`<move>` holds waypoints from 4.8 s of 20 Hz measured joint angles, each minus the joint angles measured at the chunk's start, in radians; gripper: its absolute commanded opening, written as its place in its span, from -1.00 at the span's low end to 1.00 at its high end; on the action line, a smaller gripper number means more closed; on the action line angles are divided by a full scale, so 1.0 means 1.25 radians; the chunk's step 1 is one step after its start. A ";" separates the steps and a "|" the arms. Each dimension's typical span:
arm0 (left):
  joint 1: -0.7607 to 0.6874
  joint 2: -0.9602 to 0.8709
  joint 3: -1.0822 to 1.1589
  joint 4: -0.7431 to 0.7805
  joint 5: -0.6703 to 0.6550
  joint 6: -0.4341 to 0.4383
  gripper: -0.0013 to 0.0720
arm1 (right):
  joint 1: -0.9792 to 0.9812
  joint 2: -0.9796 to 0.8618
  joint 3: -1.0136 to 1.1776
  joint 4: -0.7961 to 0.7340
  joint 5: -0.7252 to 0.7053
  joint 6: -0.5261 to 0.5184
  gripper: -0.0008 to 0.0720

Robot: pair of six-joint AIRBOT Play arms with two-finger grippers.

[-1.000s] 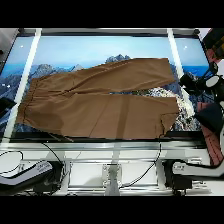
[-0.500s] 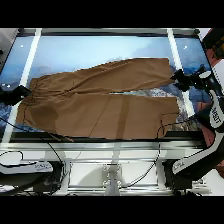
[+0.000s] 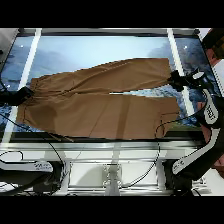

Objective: Fold the clothes and pants, and hang the long-sleeved shirts on hangers.

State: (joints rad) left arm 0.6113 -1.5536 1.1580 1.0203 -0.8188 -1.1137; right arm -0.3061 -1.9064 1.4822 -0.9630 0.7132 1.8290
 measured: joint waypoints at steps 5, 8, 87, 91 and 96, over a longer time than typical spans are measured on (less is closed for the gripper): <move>0.000 -0.002 0.000 0.000 0.002 0.002 0.95 | 0.013 0.005 0.004 -0.009 -0.028 0.016 -0.95; 0.002 0.000 0.009 0.020 -0.002 0.002 0.95 | 0.014 0.023 0.005 -0.020 -0.006 0.020 -0.95; 0.009 -0.042 0.163 -0.079 0.176 0.118 0.42 | 0.041 0.433 -0.321 -0.454 -0.011 0.241 -0.42; 0.051 0.086 0.163 0.022 0.065 0.118 -0.87 | 0.006 0.579 -0.295 -0.468 0.201 0.055 -0.95; 0.125 0.231 0.144 0.075 -0.080 0.096 -0.89 | -0.006 0.756 -0.345 -0.474 0.443 -0.084 -0.95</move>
State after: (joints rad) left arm 0.7673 -1.2652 1.3376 1.1141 -0.9184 -0.9939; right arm -0.3134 -0.9619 1.0504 -1.5551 1.2663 1.7241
